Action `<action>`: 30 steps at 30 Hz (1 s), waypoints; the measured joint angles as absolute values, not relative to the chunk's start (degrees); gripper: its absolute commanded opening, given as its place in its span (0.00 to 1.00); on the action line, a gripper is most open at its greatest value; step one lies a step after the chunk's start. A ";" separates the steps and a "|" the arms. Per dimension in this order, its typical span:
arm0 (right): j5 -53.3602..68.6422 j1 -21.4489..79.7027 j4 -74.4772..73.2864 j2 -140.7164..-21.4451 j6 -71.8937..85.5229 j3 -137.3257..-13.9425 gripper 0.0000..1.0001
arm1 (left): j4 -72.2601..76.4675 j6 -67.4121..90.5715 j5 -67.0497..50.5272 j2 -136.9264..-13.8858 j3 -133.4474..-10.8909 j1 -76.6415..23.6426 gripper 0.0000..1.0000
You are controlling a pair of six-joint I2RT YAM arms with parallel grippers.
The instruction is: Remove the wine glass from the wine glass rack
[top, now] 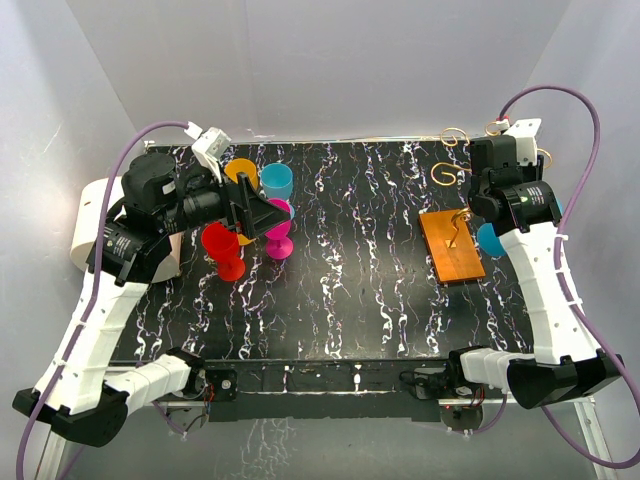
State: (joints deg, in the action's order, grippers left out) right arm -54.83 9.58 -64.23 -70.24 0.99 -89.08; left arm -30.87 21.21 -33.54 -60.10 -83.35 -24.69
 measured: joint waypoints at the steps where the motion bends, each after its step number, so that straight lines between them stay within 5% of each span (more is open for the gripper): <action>1: -54.48 9.58 -64.25 -70.24 0.93 -89.08 0.18 | -30.87 21.21 -33.54 -60.10 -83.35 -24.69 0.96; 20: -53.23 9.80 -64.20 -68.18 -2.13 -89.45 0.00 | -30.00 21.50 -33.69 -60.47 -82.61 -24.69 0.96; 30: -53.17 11.62 -64.45 -66.83 -4.19 -89.12 0.00 | -29.39 21.69 -33.91 -61.06 -82.04 -24.69 0.96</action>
